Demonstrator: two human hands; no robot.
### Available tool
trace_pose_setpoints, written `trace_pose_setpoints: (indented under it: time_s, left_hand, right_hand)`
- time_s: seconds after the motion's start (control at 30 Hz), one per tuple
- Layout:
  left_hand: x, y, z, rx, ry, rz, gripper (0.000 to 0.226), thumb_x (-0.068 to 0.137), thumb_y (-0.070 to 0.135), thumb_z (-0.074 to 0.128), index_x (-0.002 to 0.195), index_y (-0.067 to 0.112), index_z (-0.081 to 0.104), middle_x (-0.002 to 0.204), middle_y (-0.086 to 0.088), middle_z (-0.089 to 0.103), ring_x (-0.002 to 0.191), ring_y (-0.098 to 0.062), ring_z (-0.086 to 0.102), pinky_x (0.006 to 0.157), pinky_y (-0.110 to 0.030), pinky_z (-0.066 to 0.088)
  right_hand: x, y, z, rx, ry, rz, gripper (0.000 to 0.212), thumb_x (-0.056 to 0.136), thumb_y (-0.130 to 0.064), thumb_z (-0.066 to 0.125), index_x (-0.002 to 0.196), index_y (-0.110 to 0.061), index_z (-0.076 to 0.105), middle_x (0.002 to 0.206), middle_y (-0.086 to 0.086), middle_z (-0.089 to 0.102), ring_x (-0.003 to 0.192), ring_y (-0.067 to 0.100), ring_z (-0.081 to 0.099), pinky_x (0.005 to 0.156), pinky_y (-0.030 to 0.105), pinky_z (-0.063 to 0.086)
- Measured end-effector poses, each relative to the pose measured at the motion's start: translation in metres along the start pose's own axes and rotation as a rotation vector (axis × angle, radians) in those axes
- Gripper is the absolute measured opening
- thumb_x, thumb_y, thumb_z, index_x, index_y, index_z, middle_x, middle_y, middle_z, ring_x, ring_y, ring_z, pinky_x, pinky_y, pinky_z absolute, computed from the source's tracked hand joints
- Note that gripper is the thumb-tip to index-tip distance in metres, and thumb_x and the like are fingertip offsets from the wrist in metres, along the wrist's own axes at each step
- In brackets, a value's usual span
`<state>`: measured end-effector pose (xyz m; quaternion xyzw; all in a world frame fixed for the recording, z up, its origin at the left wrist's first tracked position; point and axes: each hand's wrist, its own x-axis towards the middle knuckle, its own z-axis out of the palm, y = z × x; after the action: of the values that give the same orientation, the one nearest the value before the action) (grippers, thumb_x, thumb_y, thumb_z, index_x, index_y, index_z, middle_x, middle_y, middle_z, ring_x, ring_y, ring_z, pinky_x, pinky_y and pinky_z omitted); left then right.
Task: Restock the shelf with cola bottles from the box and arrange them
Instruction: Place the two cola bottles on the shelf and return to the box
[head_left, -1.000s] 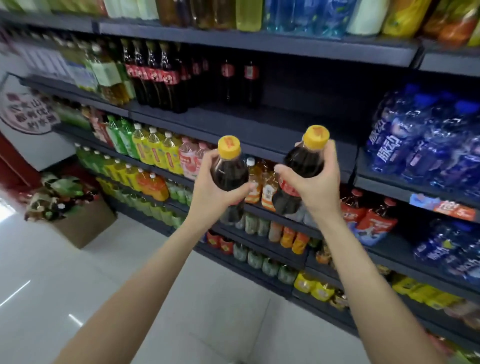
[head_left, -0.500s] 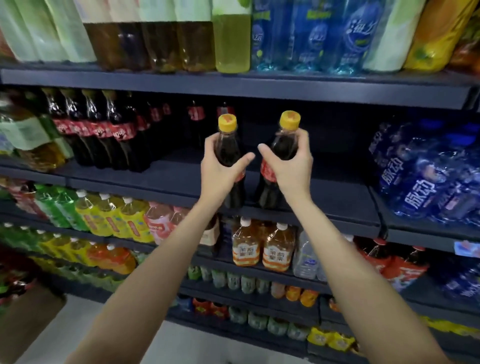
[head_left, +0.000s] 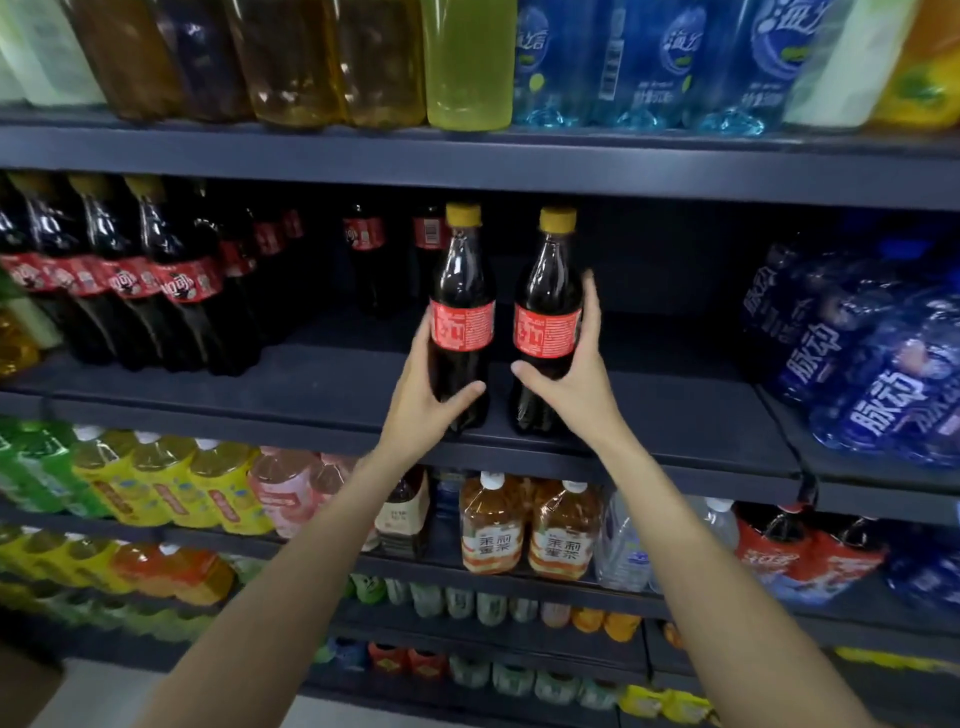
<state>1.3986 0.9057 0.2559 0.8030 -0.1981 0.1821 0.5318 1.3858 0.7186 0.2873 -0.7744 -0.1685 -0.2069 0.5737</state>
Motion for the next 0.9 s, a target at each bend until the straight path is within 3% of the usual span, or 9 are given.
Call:
trace_pose_setpoints:
  time_s: [0.13,0.2,0.33,0.43,0.6,0.8,0.9]
  left_hand:
    - [0.004,-0.014,0.002,0.109,0.130,-0.003,0.086,0.081,0.038,0.072,0.149,0.025,0.021,0.140,0.005,0.049,0.125,-0.006,0.048,0.101,-0.016,0.039]
    - [0.018,-0.019,0.000,0.154,0.212,0.005,0.087,0.079,0.038,0.073,0.148,0.024,0.023,0.137,0.003,0.052,0.119,-0.005,0.049,0.098,-0.024,0.043]
    - [0.059,-0.036,-0.007,0.238,0.339,-0.027,0.087,0.079,0.042,0.073,0.147,0.023,0.023,0.132,-0.003,0.056,0.118,-0.019,0.055,0.095,-0.037,0.047]
    - [0.089,-0.050,-0.009,0.275,0.366,-0.084,0.088,0.079,0.041,0.073,0.148,0.021,0.021,0.133,-0.009,0.056,0.120,-0.027,0.054,0.094,-0.033,0.043]
    - [0.119,-0.075,-0.010,0.263,0.362,-0.096,0.087,0.081,0.036,0.072,0.148,0.020,0.019,0.141,-0.009,0.048,0.128,-0.027,0.047,0.096,-0.032,0.040]
    - [0.138,-0.088,-0.014,0.276,0.348,-0.150,0.089,0.081,0.034,0.073,0.148,0.020,0.017,0.142,-0.009,0.046,0.128,-0.029,0.047,0.099,-0.036,0.040]
    - [0.141,-0.091,-0.017,0.314,0.312,-0.157,0.094,0.079,0.036,0.074,0.149,0.022,0.013,0.144,-0.009,0.044,0.128,-0.030,0.046,0.099,-0.040,0.041]
  right_hand:
    - [-0.001,0.015,0.000,-0.023,0.027,0.016,0.106,0.076,-0.017,0.078,0.148,-0.039,0.003,0.139,-0.029,0.034,0.125,-0.015,0.037,0.099,0.002,0.031]
    - [0.014,0.022,0.003,-0.047,0.064,0.033,0.102,0.073,-0.018,0.081,0.146,-0.032,0.011,0.128,-0.029,0.044,0.116,-0.012,0.046,0.096,0.008,0.036]
    - [0.060,0.039,0.025,-0.126,0.180,0.083,0.091,0.069,-0.028,0.083,0.138,-0.014,0.026,0.123,0.006,0.059,0.113,0.018,0.056,0.089,0.020,0.040]
    - [0.094,0.051,0.043,-0.134,0.250,0.079,0.085,0.069,-0.027,0.083,0.136,-0.012,0.032,0.126,0.008,0.057,0.115,0.020,0.054,0.091,0.023,0.041]
    - [0.139,0.071,0.071,-0.235,0.313,0.003,0.082,0.069,-0.022,0.083,0.136,-0.009,0.037,0.135,0.013,0.042,0.122,0.025,0.045,0.100,0.036,0.037]
    - [0.175,0.092,0.088,-0.197,0.344,-0.011,0.072,0.075,-0.016,0.078,0.134,-0.003,0.038,0.133,0.012,0.042,0.124,0.022,0.045,0.099,0.020,0.030]
    - [0.190,0.099,0.090,-0.192,0.315,0.020,0.075,0.078,-0.017,0.076,0.140,-0.005,0.034,0.137,0.012,0.040,0.128,0.023,0.042,0.108,0.025,0.030]
